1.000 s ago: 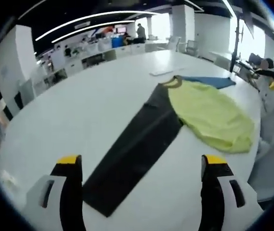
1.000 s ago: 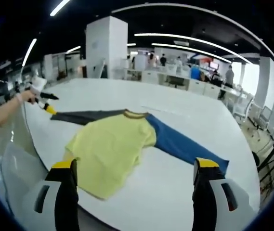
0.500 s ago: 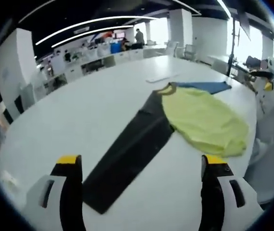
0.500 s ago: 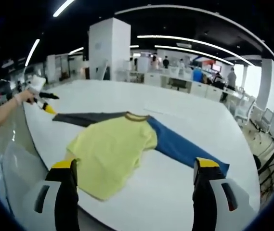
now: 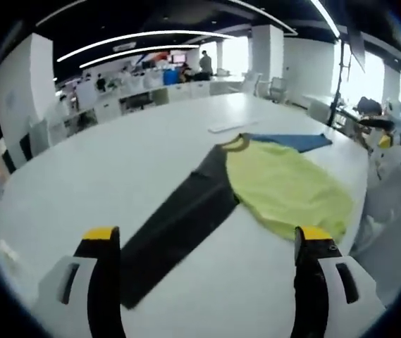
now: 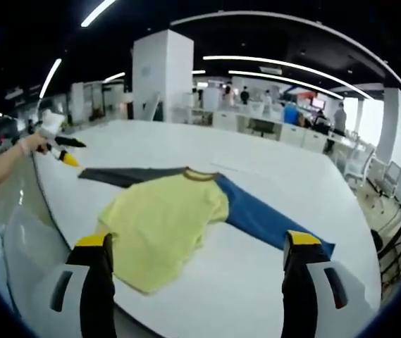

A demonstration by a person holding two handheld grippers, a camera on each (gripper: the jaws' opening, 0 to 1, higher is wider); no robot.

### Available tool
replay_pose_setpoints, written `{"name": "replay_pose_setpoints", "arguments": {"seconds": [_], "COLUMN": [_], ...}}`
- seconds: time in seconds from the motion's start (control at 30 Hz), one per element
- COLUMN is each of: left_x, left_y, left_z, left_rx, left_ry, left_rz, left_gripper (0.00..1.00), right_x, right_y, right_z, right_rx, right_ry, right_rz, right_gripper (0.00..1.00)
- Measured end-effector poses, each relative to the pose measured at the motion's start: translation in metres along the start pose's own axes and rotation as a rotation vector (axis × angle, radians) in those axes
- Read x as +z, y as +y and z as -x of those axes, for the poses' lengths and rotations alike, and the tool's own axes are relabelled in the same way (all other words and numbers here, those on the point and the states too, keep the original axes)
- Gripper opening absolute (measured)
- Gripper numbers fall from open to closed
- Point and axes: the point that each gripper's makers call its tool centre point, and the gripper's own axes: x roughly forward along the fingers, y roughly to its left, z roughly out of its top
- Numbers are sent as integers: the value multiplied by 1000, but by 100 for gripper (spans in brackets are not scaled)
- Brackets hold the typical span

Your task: Fold the garment on the visible template until the final outline fits inside the template.

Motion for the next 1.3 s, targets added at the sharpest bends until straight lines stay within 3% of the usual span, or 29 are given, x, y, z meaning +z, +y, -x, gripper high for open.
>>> {"name": "replay_pose_setpoints", "arguments": {"seconds": [0.53,0.9,1.3], "left_x": [20,13,21], "left_y": [-32,-45,-63], "left_z": [19,31,43], "left_rx": [9,24,38], "left_ry": [-22,-15,-31], "left_rz": [-63,-53,-80], "left_gripper": [100,100,100], "right_x": [-4,-9,-11], "right_y": [-1,0,0], "right_z": [10,14,21], "right_rx": [12,28,40], "right_ry": [-7,-6,-8], "right_rz": [20,32,42], "right_gripper": [100,100,100]}}
